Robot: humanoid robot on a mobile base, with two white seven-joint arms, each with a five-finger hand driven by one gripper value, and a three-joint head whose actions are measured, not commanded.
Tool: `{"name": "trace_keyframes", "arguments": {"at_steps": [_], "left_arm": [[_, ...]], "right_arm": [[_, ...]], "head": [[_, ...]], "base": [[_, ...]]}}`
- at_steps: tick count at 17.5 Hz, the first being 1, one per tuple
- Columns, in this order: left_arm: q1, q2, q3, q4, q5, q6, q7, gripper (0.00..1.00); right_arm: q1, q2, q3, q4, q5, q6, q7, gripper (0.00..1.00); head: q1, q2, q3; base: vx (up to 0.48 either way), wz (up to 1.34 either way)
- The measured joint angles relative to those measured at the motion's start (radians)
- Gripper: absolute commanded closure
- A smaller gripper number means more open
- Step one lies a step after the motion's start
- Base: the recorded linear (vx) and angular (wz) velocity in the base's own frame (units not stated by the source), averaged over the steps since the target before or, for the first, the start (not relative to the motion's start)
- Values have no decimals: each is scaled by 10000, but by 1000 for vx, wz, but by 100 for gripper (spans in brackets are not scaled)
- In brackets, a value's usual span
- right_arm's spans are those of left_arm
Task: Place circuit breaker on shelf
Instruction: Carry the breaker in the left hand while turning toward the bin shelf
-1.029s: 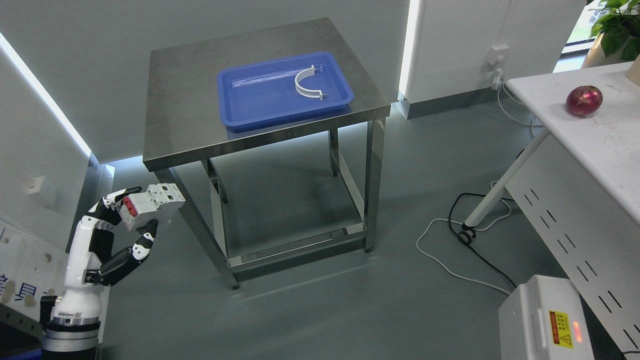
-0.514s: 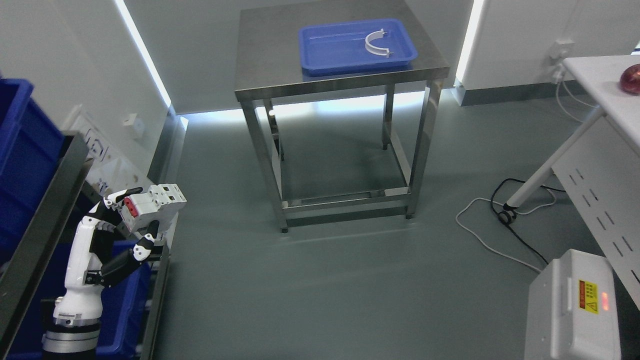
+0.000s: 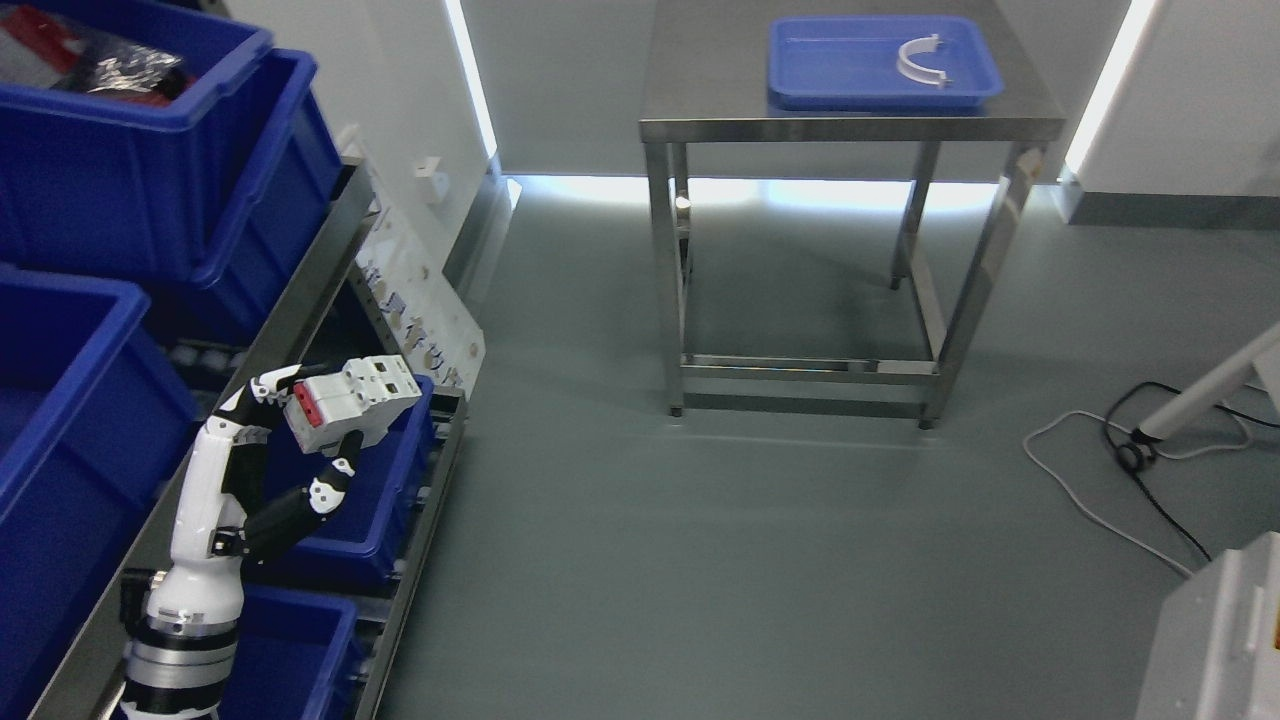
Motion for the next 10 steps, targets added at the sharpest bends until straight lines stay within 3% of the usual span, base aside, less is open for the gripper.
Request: {"name": "trace_keyframes", "arguments": {"at_steps": [5, 10], "left_arm": [[-1397, -2, -1078, -11, -5, -342, 122, 95], [-2573, -14, -1822, -16, -8, 413, 626, 95]], "right_arm": [[0, 0, 0, 0, -1, -1, -9, 0], [-1, 0, 0, 0, -1, -1, 19, 0]], "head": [[0, 0, 0], [0, 0, 0]], "base": [[-106, 814], [-110, 995]]}}
